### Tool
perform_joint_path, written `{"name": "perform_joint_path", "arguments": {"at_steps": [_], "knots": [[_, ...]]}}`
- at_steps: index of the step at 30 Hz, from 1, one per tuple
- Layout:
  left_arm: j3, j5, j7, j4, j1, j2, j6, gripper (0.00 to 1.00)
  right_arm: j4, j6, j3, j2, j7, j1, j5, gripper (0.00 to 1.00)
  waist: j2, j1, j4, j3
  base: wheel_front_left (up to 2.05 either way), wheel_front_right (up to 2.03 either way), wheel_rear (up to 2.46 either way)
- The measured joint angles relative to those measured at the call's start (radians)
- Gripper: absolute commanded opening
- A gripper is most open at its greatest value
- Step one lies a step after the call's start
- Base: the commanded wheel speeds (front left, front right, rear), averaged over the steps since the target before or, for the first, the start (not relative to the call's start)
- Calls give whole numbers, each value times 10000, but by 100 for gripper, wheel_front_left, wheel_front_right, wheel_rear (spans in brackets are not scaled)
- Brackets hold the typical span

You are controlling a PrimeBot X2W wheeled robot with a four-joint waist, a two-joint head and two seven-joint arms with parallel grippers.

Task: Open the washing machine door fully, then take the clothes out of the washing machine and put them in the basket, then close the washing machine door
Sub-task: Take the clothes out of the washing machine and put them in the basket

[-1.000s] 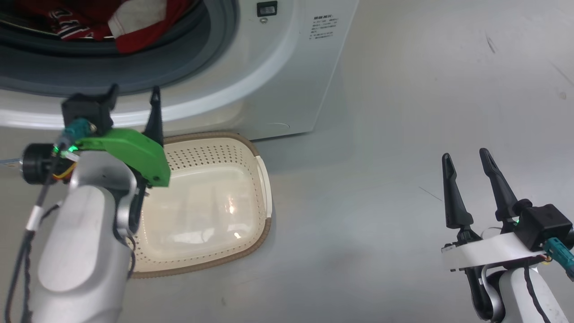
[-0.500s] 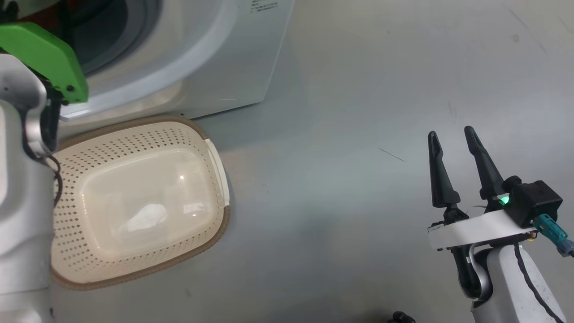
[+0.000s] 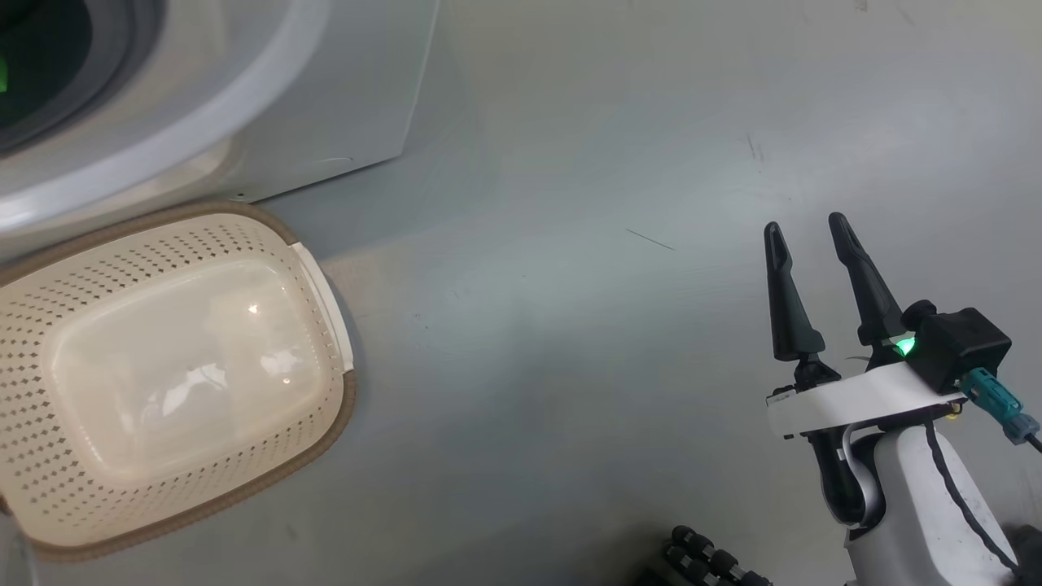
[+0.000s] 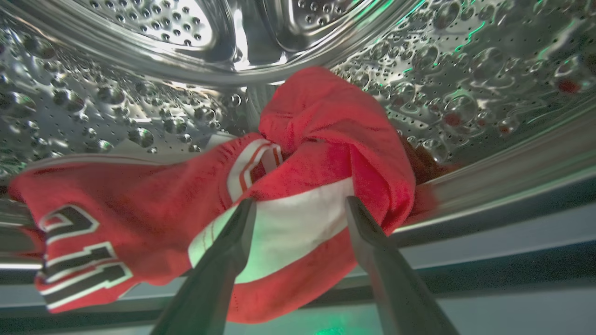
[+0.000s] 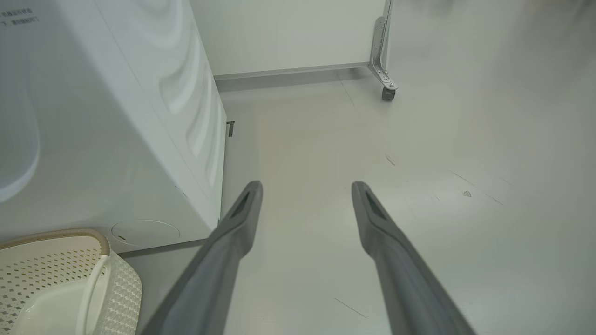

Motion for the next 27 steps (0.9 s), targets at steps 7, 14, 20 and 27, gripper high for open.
{"name": "perform_joint_path", "arguments": {"at_steps": [7,14,20,27], "knots": [[253,-176,362,637,-139,58,92,95,12,44,-58,27,0,-132,0,100,0,0,-243,244,0,0,0],[368,-297,489,961,-320,54,117,0,56,82,-63,59,0,-234,2,100,0,0,-269,294,0,0,0],[362,-324,374,1043,-401,19,115,0,56,86,-163,67,0,-314,2,100,0,0,-230,310,0,0,0],[270,-433,-380,995,-524,-493,-31,0,36,88,-437,79,0,-317,2,100,0,0,15,284,0,0,0]]}}
